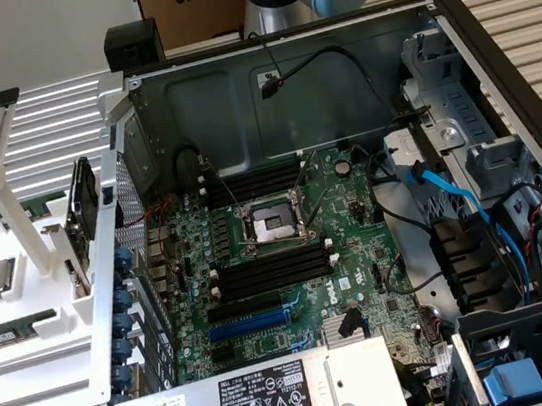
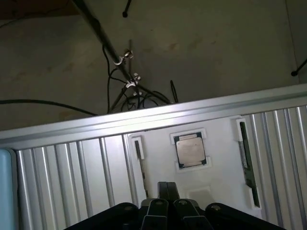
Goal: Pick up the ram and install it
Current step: 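Pick up the ram and move it above insertion slot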
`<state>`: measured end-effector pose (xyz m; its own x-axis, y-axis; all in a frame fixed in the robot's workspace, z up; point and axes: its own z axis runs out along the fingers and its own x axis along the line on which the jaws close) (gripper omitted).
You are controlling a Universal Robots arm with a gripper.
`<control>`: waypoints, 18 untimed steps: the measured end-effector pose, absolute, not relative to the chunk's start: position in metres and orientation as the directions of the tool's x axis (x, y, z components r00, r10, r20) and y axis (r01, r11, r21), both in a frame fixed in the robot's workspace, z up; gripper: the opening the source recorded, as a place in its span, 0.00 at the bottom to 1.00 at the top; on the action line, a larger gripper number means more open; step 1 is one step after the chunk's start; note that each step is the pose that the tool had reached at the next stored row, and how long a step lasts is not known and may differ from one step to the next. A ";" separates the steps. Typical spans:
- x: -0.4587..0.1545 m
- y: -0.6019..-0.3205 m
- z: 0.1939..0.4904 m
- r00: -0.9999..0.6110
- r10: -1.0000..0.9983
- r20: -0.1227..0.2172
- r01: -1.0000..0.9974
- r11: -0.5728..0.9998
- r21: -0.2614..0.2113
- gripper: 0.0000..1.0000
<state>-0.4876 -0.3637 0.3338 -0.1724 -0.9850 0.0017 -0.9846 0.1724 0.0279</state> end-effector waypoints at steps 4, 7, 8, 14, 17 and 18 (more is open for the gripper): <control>-0.488 -0.364 0.331 -0.136 -0.991 0.007 -0.990 0.136 0.025 0.11; -0.488 -0.364 0.329 -0.091 -0.996 0.006 -0.996 0.091 0.020 0.11; -0.488 -0.364 0.328 -0.078 -0.997 0.006 -0.997 0.078 0.019 0.11; -0.488 -0.364 0.322 -0.037 -0.999 0.006 -0.999 0.037 0.013 0.11; -0.488 -0.364 0.320 -0.027 -1.000 0.006 -1.000 0.027 0.001 0.11; -0.488 -0.365 0.320 -0.025 -1.000 0.006 -1.000 0.025 -0.007 0.11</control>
